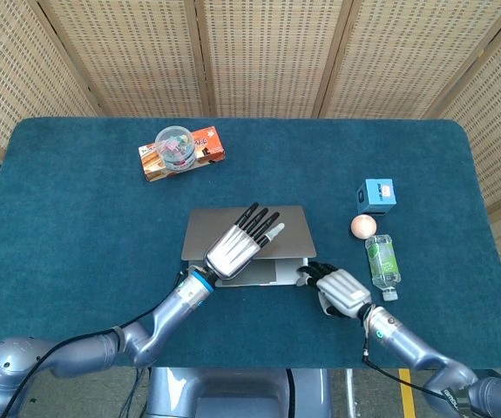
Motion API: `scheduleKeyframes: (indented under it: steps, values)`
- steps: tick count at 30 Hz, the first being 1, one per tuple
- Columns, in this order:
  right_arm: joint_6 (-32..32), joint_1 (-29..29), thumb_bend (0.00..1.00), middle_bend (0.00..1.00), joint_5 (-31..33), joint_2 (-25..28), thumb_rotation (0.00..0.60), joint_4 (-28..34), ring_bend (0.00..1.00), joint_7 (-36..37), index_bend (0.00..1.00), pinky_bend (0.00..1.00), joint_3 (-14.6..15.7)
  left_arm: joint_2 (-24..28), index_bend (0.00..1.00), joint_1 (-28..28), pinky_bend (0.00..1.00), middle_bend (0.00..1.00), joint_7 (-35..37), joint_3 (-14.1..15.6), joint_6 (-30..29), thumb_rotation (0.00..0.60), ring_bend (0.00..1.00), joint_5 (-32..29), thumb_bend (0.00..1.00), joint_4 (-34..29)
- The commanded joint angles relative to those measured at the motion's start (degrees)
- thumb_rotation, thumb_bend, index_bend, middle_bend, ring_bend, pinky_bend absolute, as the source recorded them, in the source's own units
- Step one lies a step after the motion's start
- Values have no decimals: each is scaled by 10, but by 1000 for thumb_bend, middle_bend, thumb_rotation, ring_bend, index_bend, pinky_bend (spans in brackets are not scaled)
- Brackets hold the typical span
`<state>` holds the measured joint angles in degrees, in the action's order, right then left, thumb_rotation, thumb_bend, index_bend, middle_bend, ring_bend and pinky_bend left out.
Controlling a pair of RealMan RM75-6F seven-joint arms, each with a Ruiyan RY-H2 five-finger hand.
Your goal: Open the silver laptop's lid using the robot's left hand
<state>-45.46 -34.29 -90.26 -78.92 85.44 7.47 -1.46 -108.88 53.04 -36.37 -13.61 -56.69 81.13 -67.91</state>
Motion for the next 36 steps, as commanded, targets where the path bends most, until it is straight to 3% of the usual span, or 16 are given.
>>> scheduleKeyframes:
  steps: [1,16,36]
  values:
    - [15,-10,1000,127,25,-13,600,2,37,-23,229,136,-3,5,0,1,0,0,4,2,-2,600,0,1,480,-3]
    - [19,-17,1000,127,45,-12,600,12,37,-60,229,155,12,28,0,12,0,0,-8,2,-9,600,0,1,481,-17]
    - [29,-33,1000,127,69,-6,600,16,37,-64,229,162,15,65,0,51,0,0,-17,-50,0,600,0,-45,481,20]
